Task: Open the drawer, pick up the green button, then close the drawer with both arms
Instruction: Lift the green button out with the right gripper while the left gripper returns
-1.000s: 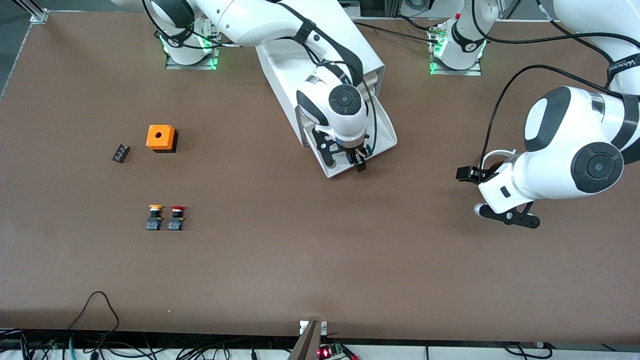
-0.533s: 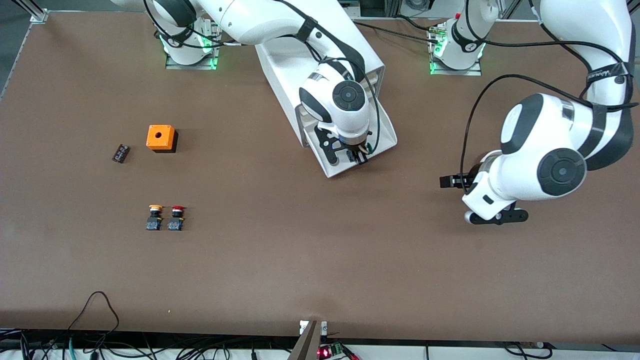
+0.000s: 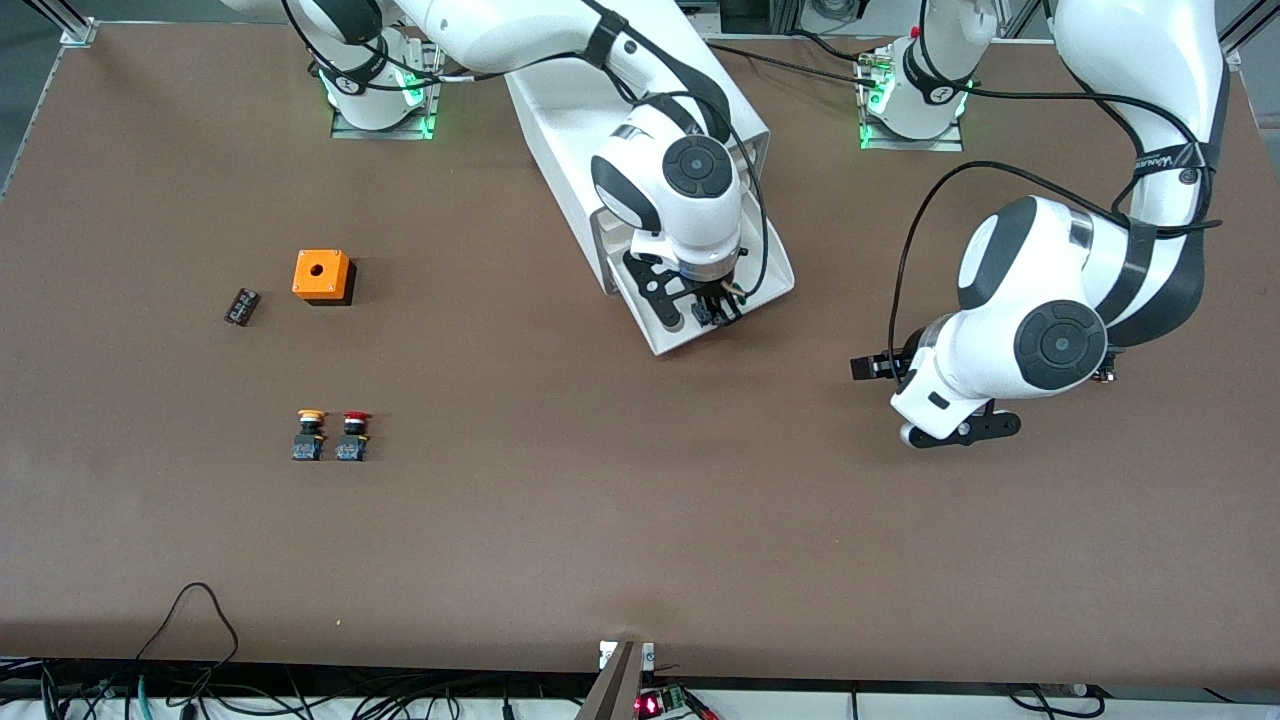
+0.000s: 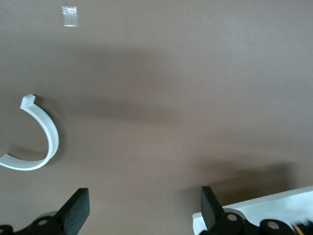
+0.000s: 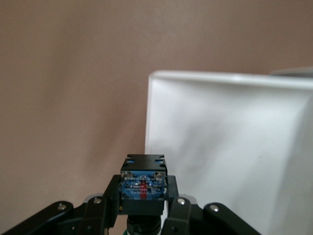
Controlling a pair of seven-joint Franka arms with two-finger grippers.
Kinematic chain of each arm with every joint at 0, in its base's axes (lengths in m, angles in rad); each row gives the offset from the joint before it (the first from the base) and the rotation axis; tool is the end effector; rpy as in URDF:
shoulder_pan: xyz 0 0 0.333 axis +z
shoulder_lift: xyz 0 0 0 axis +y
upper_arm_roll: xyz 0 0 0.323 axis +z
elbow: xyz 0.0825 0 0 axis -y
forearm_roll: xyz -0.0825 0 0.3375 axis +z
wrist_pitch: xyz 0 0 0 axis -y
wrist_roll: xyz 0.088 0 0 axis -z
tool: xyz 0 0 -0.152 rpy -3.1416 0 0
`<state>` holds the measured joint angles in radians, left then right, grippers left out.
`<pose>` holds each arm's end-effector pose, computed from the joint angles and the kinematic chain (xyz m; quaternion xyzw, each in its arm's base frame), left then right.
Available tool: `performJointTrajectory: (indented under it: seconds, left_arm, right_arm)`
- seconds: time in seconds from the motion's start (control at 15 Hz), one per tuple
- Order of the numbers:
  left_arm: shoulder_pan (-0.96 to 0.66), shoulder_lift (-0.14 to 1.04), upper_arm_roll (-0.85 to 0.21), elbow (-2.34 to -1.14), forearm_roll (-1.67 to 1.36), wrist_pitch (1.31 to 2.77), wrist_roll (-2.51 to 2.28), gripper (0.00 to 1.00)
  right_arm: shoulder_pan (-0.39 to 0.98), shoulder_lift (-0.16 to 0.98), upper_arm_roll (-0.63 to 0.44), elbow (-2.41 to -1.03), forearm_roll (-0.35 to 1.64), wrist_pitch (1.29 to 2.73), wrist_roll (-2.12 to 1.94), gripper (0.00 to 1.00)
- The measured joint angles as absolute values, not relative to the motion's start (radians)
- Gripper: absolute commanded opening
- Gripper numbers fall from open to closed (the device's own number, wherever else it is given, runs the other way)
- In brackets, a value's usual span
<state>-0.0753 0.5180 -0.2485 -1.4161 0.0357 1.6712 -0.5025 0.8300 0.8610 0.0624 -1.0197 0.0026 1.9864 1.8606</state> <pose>0.5978 -0.1701 0.3678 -0.9870 -0.0925 0.1310 0.0082 0.4817 0.5735 0.3154 -0.8777 0.4757 0.0135 0.0572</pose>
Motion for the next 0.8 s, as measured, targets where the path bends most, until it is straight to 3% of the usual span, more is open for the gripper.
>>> performJointTrajectory:
  seconds: [0.47, 0.8]
  left_arm:
    - [-0.123, 0.525, -0.265, -1.633, 0.036, 2.048, -0.642, 1.0]
    - [-0.263, 0.527, -0.269, -1.747, 0.036, 2.205, -0.92, 0.99]
  right_arm:
    - [0.654, 0.781, 0.064, -1.006, 0.019, 1.887, 1.451, 0.0]
    - [0.535, 0.763, 0.064, -1.006, 0.085, 1.836, 1.096, 0.0]
